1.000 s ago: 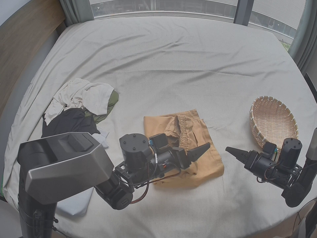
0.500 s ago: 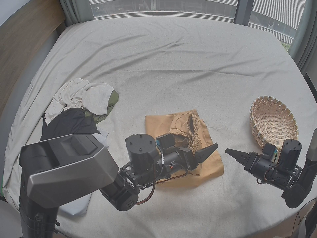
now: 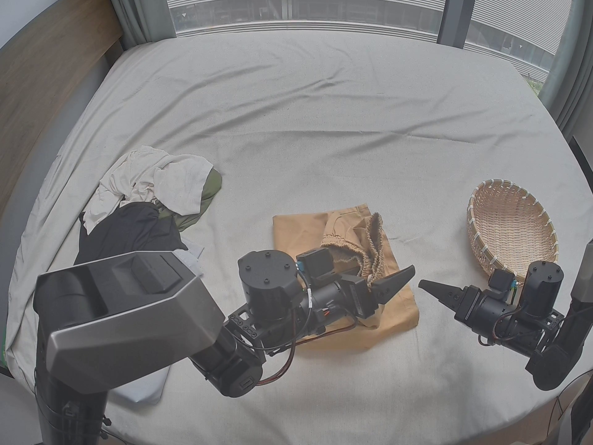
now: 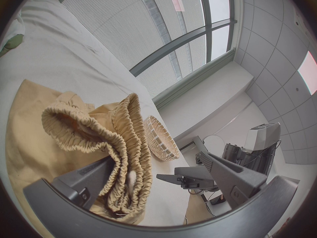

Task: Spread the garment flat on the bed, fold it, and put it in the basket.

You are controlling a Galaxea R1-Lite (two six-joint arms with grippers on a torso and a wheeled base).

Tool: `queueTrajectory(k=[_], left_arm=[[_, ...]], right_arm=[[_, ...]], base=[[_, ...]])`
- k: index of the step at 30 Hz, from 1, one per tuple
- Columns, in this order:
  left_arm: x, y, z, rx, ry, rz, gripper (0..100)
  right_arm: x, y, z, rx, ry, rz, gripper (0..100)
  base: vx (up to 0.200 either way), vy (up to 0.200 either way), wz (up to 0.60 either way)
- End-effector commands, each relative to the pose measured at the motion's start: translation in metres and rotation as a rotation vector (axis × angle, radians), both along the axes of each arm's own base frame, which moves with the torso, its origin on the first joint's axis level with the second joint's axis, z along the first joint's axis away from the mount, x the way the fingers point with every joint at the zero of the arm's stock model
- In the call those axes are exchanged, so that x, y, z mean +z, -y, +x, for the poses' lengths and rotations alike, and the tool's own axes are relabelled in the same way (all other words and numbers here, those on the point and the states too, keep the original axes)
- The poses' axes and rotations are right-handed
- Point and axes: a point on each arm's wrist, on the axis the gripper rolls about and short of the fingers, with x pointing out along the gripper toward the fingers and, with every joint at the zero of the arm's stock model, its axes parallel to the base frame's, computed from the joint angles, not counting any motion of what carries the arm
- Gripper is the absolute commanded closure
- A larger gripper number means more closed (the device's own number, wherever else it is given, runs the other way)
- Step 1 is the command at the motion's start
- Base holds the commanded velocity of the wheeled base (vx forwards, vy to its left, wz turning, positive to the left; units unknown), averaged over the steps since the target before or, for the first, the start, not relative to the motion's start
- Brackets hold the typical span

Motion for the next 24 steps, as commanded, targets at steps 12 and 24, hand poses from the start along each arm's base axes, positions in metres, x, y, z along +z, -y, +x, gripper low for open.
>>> queueTrajectory(k=[12, 24], left_arm=[[0.022, -0.004, -0.006, -0.003, 0.015, -0.013, 0], [-0.011, 0.003, -0.001, 0.018, -0.003, 0.077, 0]], right_arm=[[-0.001, 0.002, 0.001, -0.009, -0.004, -0.001, 0], [-0.001, -0.008, 0.004, 0.021, -0.003, 0.019, 0]], base=[[0.000, 0.000, 0.00], [0.000, 0.000, 0.00]])
